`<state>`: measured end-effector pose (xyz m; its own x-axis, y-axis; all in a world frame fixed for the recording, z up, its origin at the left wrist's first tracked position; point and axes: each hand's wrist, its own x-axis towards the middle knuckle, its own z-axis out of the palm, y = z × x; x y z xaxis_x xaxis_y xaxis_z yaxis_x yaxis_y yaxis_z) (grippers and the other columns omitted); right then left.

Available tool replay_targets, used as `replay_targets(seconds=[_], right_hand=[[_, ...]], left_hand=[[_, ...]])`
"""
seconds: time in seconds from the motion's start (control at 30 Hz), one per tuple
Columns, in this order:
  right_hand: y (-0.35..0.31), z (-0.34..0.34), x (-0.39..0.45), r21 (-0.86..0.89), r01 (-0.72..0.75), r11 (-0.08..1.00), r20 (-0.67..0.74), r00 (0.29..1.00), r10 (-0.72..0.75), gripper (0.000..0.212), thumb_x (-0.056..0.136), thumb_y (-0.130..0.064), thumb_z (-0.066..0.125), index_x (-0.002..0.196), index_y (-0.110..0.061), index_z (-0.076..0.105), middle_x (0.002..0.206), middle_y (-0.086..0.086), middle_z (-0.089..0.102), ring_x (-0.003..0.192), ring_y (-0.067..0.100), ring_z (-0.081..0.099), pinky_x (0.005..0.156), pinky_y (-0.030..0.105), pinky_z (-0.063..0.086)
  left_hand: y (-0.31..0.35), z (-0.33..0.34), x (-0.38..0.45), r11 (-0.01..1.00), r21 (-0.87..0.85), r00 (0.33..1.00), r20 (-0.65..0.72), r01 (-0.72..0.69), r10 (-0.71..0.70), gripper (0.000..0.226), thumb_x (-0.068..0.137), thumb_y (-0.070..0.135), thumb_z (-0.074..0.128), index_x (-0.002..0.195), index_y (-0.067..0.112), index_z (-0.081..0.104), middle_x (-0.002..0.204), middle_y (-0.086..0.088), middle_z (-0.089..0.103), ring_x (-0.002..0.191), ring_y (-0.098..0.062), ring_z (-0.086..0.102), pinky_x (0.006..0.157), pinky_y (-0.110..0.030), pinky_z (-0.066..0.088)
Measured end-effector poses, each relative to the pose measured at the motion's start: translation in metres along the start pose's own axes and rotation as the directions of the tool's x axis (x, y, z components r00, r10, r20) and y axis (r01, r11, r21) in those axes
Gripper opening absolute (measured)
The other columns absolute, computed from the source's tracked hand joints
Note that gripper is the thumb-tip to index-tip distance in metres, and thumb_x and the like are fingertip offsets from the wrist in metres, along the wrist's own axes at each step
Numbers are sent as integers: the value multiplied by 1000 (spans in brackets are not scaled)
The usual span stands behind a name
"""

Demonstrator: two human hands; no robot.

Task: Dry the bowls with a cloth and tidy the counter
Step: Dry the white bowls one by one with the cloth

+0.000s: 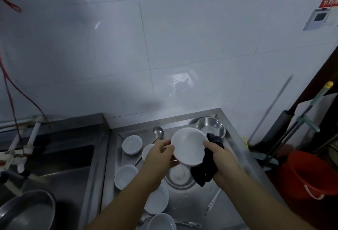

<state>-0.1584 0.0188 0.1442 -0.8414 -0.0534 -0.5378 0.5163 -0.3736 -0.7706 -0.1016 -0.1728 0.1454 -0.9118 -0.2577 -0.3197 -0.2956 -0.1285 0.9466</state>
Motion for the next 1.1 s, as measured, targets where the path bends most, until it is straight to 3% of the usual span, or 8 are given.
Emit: replay_targets(seconds=[0.17, 0.27, 0.33, 0.47, 0.7, 0.87, 1.03, 1.1], right_hand=[[12, -42, 36, -81, 24, 996, -118, 992, -34, 27, 90, -7, 78, 115, -14, 70, 111, 19, 76, 98, 39, 75, 75, 49, 62], [16, -69, 61, -124, -10, 992, -202, 979, -15, 24, 87, -14, 83, 104, -24, 71, 106, 13, 76, 94, 35, 75, 77, 51, 64], [15, -88, 78, -126, -58, 990, -232, 972, 27, 20, 87, -18, 83, 105, -20, 73, 98, 13, 79, 89, 34, 76, 75, 50, 65], [4, -116, 114, -116, -158, 980, -228, 965, 129, 19, 90, -17, 81, 108, -13, 75, 88, 11, 81, 80, 30, 79, 63, 43, 64], [-22, -143, 188, -321, -163, 933, -195, 975, 103, 16, 88, -6, 80, 102, -12, 77, 91, 16, 80, 83, 31, 79, 74, 46, 64], [-30, -150, 237, -541, -127, 832, -161, 986, 46, 23, 81, -5, 79, 99, -19, 76, 95, 12, 77, 94, 31, 74, 88, 55, 62], [-24, -157, 271, -666, -119, 737, -157, 987, 17, 20, 79, -4, 75, 98, -11, 71, 88, 14, 72, 90, 31, 72, 69, 38, 56], [-19, -158, 284, -699, -127, 704, -154, 988, 25, 19, 78, -3, 73, 96, -8, 71, 89, 19, 72, 90, 35, 72, 68, 40, 58]], left_hand=[[-23, 35, 18, 997, 10, 996, 55, 71, -72, 21, 106, 18, 61, 125, 21, 69, 110, -2, 81, 101, -22, 79, 88, -39, 65], [-37, 62, 34, 990, 35, 989, 44, 138, -139, 20, 104, 12, 61, 118, 21, 73, 108, -4, 81, 100, -24, 78, 87, -41, 66], [-45, 79, 48, 979, 31, 978, 36, 204, -205, 24, 104, 9, 61, 125, 16, 72, 115, -10, 78, 106, -30, 76, 93, -48, 64], [-64, 109, 80, 956, 10, 956, -18, 292, -292, 29, 104, 8, 62, 132, 12, 68, 118, -11, 77, 107, -32, 75, 92, -48, 64], [-88, 146, 136, 910, -74, 908, -66, 408, -413, 26, 104, 11, 63, 128, 19, 69, 120, -10, 76, 101, -27, 77, 73, -28, 64], [-108, 166, 174, 873, -160, 877, -69, 461, -476, 31, 104, 5, 60, 133, 11, 67, 126, -15, 73, 111, -33, 73, 80, -35, 64], [-134, 178, 206, 861, -112, 836, -206, 496, -508, 24, 99, 8, 67, 122, 13, 71, 115, -13, 75, 97, -26, 74, 79, -36, 64], [-146, 182, 216, 850, -93, 815, -248, 518, -523, 24, 98, 6, 67, 122, 9, 71, 116, -14, 74, 100, -29, 73, 85, -41, 66]])
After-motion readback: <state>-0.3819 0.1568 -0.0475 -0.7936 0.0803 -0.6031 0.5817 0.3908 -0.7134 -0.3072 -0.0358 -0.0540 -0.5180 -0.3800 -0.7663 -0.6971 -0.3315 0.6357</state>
